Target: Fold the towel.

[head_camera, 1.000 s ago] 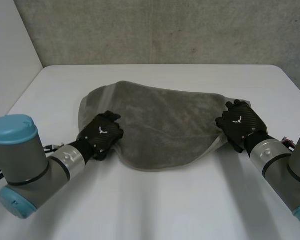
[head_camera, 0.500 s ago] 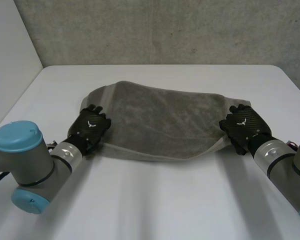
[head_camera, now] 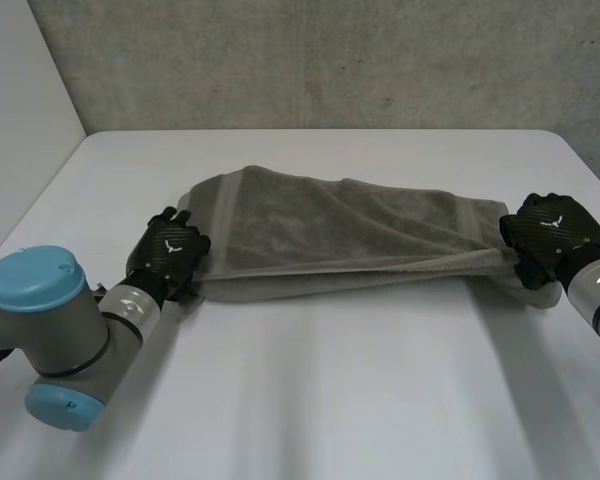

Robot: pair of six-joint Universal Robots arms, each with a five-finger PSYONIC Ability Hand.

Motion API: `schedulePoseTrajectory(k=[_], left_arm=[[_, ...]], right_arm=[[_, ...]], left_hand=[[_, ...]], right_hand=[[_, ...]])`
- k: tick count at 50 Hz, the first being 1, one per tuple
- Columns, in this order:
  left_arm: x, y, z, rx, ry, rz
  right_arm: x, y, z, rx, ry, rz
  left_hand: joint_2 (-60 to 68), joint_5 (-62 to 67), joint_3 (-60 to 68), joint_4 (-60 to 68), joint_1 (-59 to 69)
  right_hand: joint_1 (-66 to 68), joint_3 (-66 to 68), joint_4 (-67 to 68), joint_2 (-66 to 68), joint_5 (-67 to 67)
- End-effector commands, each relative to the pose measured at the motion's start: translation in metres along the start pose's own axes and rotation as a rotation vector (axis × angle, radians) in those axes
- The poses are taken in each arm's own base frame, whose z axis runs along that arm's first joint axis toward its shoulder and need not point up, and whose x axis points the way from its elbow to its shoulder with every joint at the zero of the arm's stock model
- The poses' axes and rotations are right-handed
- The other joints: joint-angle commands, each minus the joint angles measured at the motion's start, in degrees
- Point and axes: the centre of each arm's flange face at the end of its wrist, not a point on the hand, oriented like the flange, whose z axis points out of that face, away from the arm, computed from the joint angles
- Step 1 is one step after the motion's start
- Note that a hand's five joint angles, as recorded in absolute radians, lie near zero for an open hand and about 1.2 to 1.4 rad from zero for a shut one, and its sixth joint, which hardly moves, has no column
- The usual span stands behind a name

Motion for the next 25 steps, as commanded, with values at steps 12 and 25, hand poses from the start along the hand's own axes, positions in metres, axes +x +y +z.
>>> schedulePoseTrajectory(k=[12,25], left_arm=[[-0.007,-0.012,-0.013,-0.041,0.048,-0.009],[-0.04,-0.059,-0.032,0.057,0.023,0.012]], right_arm=[[0.001,0.005,-0.001,-0.02,-0.009,0.003],[-0.001,0.003,0.002,0.018,-0.068,0.001]], left_hand=[[27.73,28.22,-2.56,-3.18,28.05],[27.73,28.22,-2.56,-3.18,28.05]], right_hand=[[4.68,-1.87,-3.05,4.07,4.12],[-41.85,-1.87,-3.05,-42.46,-42.42]])
